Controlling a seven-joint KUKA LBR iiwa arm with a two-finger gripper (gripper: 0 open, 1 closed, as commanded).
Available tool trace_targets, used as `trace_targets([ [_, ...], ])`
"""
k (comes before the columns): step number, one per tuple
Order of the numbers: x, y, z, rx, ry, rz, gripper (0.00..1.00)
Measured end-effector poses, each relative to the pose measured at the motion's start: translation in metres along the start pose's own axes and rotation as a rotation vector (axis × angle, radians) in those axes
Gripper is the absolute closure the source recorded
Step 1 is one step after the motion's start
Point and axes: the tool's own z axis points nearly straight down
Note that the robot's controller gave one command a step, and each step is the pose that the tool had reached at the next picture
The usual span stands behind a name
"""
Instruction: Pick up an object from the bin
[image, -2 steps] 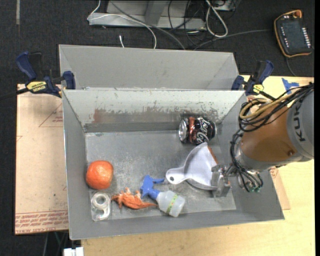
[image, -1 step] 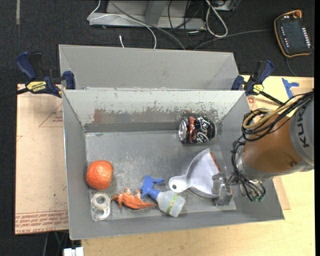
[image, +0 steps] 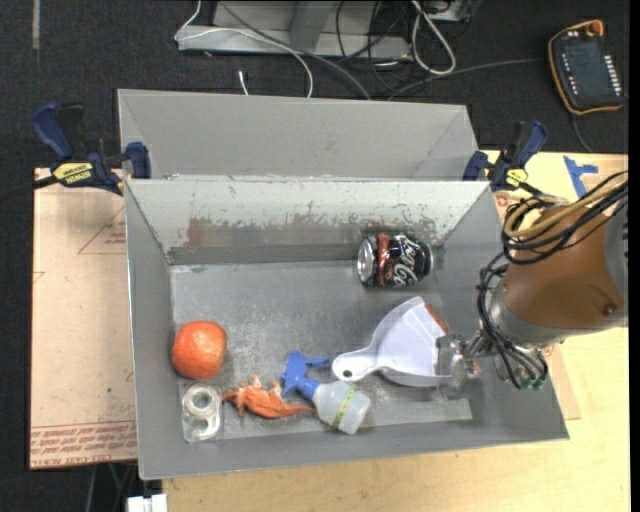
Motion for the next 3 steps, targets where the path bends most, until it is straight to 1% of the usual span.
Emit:
trace_targets([
  [1, 0.000, 0.000, 0.000, 0.000, 0.000, 0.000, 1.00],
  [2, -0.004, 0.008, -0.020, 0.000, -0.004, 0.010, 1.00],
  [3, 0.002, 0.003, -0.017, -0.001, 0.001, 0.022, 1.00],
])
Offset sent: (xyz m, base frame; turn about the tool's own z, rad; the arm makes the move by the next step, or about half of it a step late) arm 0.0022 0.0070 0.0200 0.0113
